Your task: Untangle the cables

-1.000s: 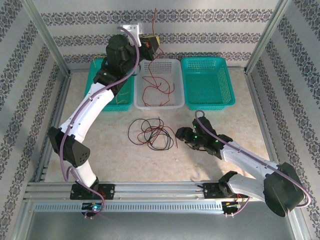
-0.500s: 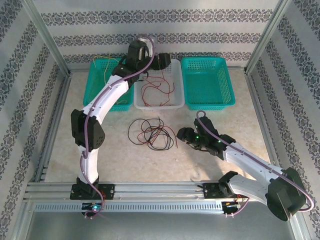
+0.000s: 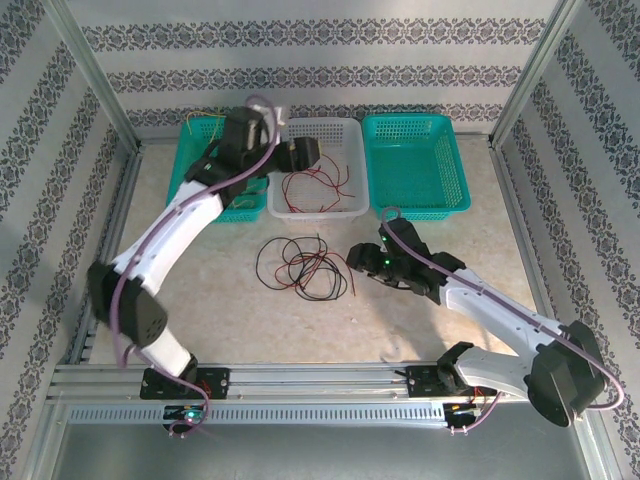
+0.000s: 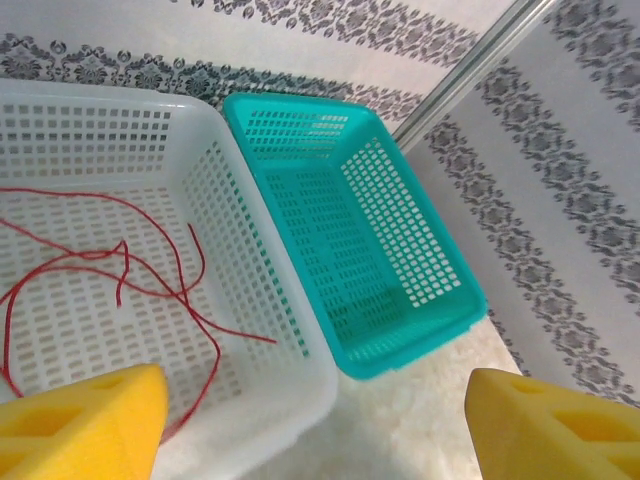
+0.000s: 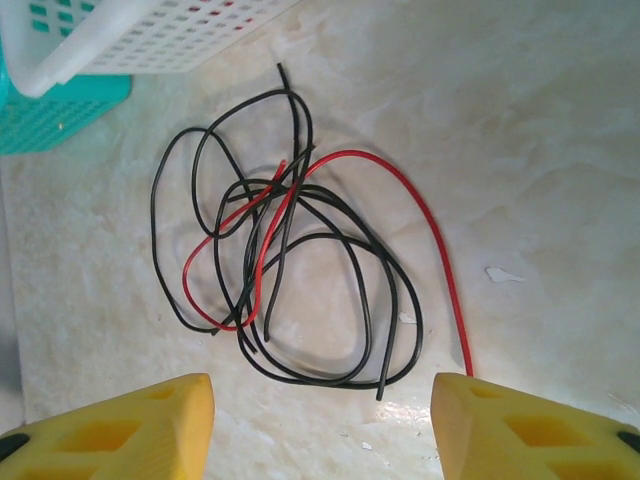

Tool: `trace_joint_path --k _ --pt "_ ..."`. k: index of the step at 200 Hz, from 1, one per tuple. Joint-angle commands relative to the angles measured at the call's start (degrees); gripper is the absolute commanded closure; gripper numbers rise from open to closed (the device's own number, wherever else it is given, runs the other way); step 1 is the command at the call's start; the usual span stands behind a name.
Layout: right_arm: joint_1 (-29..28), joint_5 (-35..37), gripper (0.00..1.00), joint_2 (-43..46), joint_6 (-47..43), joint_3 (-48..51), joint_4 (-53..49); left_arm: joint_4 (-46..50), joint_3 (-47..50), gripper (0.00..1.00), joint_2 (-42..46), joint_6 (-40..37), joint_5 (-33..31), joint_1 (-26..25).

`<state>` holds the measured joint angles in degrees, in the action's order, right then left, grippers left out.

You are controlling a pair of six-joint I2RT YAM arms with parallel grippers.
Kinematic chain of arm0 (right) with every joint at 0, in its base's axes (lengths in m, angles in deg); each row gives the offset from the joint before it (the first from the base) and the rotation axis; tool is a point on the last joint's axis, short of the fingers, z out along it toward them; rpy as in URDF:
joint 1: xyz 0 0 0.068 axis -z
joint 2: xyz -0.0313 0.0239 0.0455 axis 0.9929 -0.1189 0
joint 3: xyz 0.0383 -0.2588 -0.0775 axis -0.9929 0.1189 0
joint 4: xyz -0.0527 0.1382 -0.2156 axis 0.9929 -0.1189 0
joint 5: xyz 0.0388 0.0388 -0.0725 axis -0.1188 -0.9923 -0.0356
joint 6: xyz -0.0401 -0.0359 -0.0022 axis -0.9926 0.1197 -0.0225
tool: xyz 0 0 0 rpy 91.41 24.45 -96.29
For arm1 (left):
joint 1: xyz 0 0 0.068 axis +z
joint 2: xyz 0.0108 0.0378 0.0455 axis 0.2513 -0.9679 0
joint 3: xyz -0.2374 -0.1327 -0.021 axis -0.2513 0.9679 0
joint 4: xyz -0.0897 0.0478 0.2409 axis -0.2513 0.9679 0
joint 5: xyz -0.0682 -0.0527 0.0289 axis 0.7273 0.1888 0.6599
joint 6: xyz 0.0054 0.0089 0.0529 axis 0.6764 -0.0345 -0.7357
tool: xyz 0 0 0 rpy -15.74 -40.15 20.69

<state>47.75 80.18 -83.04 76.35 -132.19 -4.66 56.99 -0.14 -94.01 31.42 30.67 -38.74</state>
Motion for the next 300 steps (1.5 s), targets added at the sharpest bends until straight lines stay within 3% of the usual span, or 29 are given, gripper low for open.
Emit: trace_joint_path --k 1,35,73,94,127,154,178,300 --pt "-1.9 2.6 0.4 -2.5 -3.1 -3.7 -2.4 -4.1 10.9 0.22 9.6 2.3 1.3 0.6" --pt "-6.2 5.1 0.39 -7.7 -6.2 -9.3 -4.5 0.9 24.7 0.22 24.0 0.8 -1.4 0.6" --pt "-11.0 5.0 0.37 -16.2 -8.6 -16.1 -4.9 5.0 33.5 0.2 35.2 1.8 -9.1 0.7" --pt "-13.1 5.0 0.39 -22.7 -10.7 -22.0 -7.1 5.8 36.7 0.25 36.7 4.6 -12.1 1.0" --pt "-15.9 6.0 0.5 -32.2 -14.2 -31.2 -12.1 5.8 39.4 0.34 34.9 10.2 -10.0 1.3" --pt "-17.3 10.2 0.54 -36.7 -16.0 -35.9 -18.2 6.6 40.2 0.36 35.0 11.1 -10.1 1.8" --pt "-16.3 14.0 0.56 -36.7 -16.5 -35.3 -21.6 6.3 41.2 0.36 35.6 11.2 -9.1 2.3" --pt "-9.2 11.6 0.69 -35.2 -12.4 -22.1 -20.9 3.1 42.3 0.45 33.8 12.5 -3.1 2.7"
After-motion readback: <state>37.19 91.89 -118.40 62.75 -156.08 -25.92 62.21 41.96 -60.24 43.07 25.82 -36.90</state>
